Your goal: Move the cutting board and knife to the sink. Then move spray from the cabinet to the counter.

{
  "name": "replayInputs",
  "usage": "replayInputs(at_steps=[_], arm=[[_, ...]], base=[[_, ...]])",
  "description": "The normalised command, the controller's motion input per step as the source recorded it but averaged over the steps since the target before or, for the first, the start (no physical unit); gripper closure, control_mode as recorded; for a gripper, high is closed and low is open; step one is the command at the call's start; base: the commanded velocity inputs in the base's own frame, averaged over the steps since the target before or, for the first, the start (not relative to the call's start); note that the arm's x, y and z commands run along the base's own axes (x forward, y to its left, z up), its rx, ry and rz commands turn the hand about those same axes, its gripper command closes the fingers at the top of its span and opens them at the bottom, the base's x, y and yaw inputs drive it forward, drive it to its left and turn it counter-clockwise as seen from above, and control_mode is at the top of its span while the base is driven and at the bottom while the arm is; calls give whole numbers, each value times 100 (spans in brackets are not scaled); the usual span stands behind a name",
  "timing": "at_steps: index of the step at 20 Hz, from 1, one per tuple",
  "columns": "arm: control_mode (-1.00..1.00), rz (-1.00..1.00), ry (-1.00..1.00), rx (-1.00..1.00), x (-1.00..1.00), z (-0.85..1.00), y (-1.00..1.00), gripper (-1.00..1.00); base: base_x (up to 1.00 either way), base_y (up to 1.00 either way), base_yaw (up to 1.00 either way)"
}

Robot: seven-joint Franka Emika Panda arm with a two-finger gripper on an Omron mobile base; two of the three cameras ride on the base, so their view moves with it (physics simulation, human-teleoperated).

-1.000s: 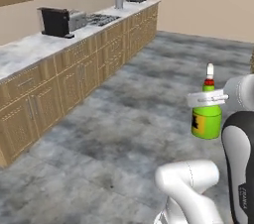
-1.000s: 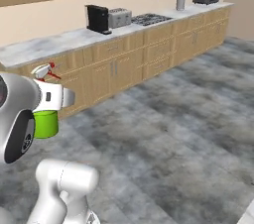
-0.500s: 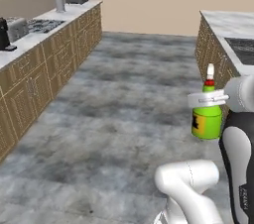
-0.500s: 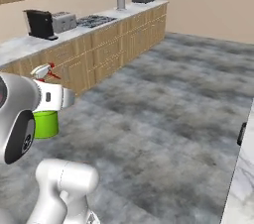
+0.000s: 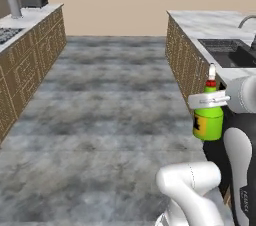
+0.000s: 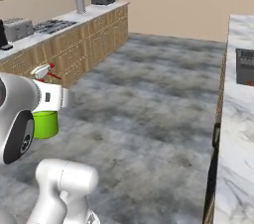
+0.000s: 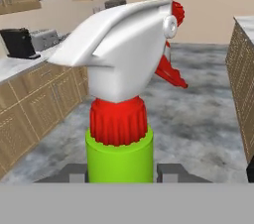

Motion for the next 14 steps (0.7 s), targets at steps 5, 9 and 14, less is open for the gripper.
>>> replayInputs(at_steps=[5, 9, 14], arm=[[100, 0, 0, 0, 0, 0, 0, 100], [100, 0, 0, 0, 0, 0, 0, 100], [100, 0, 0, 0, 0, 0, 0, 100]], base=[[73, 12, -30], [70, 12, -33], [72, 13, -31]])
